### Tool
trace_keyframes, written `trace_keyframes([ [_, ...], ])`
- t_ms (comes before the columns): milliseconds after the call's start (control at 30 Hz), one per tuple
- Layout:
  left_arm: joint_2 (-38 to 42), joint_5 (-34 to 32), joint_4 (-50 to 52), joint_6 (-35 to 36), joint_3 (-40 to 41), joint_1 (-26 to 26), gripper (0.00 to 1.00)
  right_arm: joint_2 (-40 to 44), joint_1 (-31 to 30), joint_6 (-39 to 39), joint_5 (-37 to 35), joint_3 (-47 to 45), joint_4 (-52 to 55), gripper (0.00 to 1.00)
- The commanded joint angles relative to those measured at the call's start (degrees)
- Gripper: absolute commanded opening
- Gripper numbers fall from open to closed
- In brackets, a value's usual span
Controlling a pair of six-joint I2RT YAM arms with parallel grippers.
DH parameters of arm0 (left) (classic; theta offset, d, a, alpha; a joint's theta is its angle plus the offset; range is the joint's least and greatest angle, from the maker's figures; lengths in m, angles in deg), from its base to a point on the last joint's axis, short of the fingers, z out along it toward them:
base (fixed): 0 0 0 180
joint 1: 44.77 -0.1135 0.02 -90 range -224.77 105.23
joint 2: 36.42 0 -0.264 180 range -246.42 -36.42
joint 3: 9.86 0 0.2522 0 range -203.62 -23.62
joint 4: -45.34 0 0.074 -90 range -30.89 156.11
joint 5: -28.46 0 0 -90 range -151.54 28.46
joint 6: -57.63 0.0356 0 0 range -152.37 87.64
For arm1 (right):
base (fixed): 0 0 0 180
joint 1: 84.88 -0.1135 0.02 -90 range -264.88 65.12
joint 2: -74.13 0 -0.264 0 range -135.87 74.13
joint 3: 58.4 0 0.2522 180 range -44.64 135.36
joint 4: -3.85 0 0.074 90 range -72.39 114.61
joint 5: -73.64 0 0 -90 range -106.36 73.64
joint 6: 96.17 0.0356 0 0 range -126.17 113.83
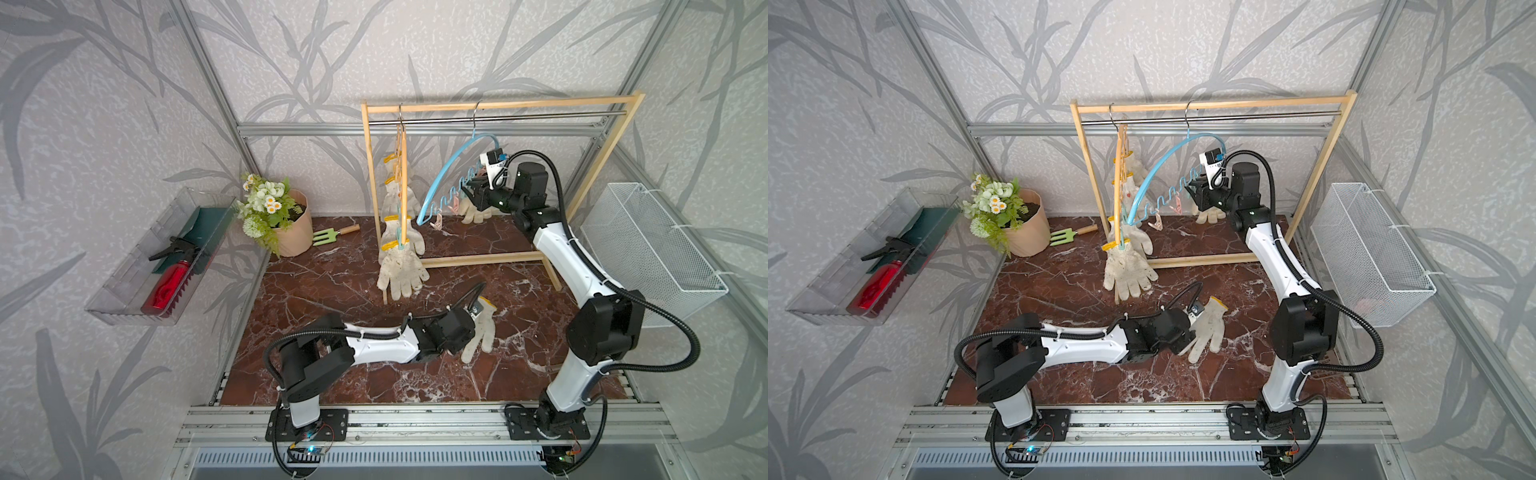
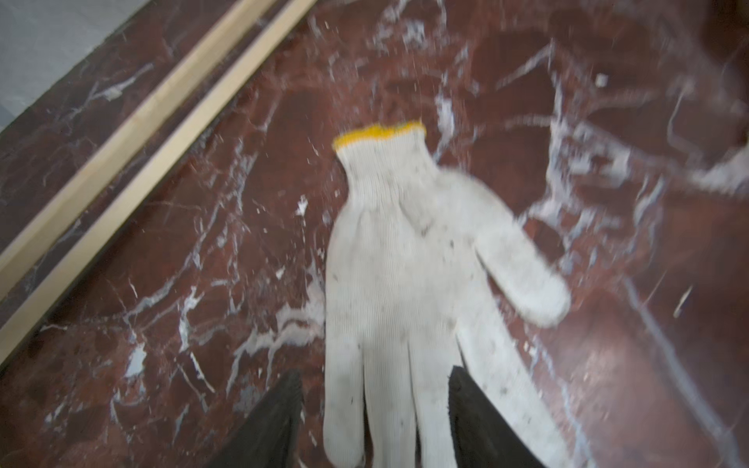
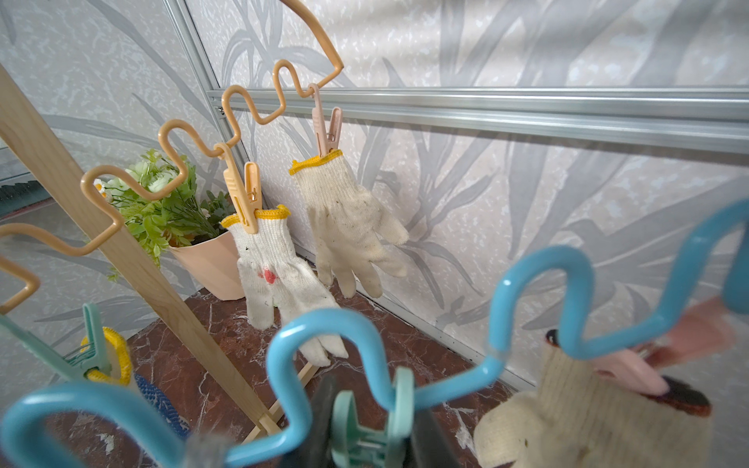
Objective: Clip the gloves onto a hanger to dry
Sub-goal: Move the glove to the center of the board, then pick up the glove from the center of the board.
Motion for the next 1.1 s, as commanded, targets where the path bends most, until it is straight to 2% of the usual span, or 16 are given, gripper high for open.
trace_keyframes([
  [0, -5.58, 0.13, 6.58, -5.44, -8.35, -0.89, 0.55, 2.47, -0.16, 0.75, 0.51, 0.66, -1.92, 0.27],
  [100, -11.39, -2.05, 11.97, -7.50, -16.76, -1.20, 0.53, 2.56, -0.16, 0.88, 0.66, 0.58, -2.18, 0.27],
  [300, -19.11, 0.57, 17.55, -7.79, -27.14, -1.76, 0.50, 2.94, -0.16, 1.16, 0.71, 0.22, -2.63, 0.27],
  [467, -24.39, 3.46, 23.30, -8.34, -32.83, -1.85, 0.53, 3.10, -0.15, 1.05, 0.71, 0.12, -2.72, 0.27],
  [667, -29.36, 7.56, 26.65, -8.18, -35.52, -1.84, 0.55, 3.09, -0.16, 1.40, 0.89, -0.31, -2.95, 0.27],
  [733, -30.53, 7.29, 28.29, -8.50, -36.07, -1.85, 0.47, 3.15, -0.16, 1.38, 0.88, -0.61, -3.07, 0.27],
  [767, -30.94, 7.24, 28.87, -8.50, -36.17, -1.89, 0.40, 3.21, -0.16, 1.40, 0.95, -0.59, -3.13, 0.27],
  [867, -30.95, 6.80, 29.27, -8.81, -35.82, -1.84, 0.07, 3.25, -0.16, 1.42, 0.88, -0.77, -3.19, 0.27],
  [900, -30.37, 6.49, 28.88, -8.90, -35.38, -1.84, 0.02, 3.38, -0.16, 1.49, 0.88, -0.82, -3.25, 0.27],
  [1067, -22.96, 1.33, 21.54, -8.87, -28.49, -1.80, 0.00, 3.79, -0.16, 1.87, 1.06, -0.99, -3.55, 0.27],
])
